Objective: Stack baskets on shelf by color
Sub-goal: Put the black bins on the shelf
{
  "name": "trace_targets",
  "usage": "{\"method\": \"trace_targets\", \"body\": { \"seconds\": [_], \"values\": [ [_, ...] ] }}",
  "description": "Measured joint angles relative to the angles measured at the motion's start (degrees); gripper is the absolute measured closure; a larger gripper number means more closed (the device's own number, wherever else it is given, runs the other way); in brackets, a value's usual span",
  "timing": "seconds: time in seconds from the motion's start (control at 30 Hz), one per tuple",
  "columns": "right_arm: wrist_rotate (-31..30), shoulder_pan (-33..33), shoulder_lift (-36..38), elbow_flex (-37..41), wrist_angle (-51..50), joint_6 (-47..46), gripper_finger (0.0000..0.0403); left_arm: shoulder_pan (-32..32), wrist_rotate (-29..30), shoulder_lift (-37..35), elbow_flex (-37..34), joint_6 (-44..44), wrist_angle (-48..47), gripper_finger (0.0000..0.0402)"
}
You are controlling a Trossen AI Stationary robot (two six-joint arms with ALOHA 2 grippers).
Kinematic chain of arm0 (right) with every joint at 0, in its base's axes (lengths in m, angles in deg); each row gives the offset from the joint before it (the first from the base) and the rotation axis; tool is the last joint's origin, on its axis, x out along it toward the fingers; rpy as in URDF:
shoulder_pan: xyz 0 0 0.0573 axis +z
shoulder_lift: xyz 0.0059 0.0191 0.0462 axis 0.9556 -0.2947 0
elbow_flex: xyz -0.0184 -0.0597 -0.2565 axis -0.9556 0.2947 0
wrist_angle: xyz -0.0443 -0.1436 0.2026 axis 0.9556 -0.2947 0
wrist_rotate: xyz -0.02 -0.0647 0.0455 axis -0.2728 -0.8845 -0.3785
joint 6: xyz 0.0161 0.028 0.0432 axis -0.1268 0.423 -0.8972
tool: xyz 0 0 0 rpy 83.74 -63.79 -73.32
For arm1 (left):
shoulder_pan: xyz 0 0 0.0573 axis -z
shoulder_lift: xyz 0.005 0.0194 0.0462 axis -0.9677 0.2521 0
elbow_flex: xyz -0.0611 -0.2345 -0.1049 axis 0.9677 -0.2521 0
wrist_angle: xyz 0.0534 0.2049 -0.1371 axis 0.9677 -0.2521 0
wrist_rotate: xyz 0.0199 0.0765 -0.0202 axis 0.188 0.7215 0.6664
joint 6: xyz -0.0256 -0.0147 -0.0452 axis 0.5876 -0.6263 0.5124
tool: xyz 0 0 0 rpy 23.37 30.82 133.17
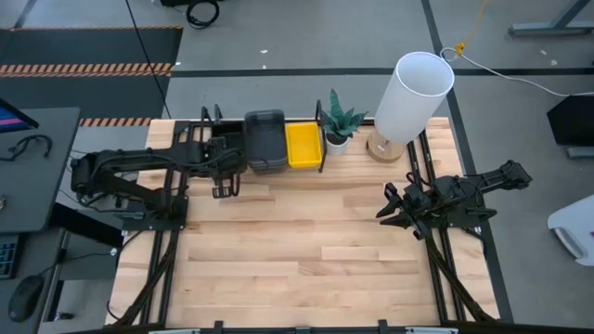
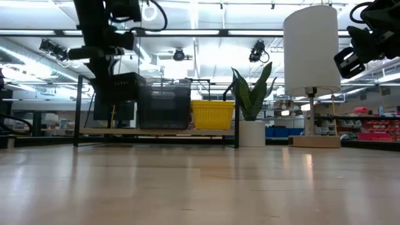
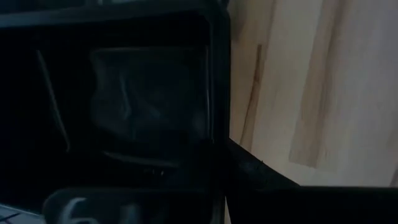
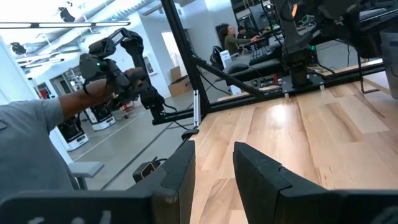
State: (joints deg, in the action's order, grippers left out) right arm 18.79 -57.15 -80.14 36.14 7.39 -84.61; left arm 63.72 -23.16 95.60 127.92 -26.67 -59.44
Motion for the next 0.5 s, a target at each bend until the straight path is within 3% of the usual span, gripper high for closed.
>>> {"method": "trace_targets", "body": {
  "seconds": [0.23,0.5],
  "values": [
    [0.0,0.0,0.0,0.0,0.0,0.0,0.0288,-3.3,-3.8,0.2,-2.5,-3.0,2.8,0.0373],
    [0.0,0.0,0.0,0.0,0.0,0.0,0.0288,-3.7,-2.3,0.2,-3.0,0.0,2.8,0.0345]
  ]
}}
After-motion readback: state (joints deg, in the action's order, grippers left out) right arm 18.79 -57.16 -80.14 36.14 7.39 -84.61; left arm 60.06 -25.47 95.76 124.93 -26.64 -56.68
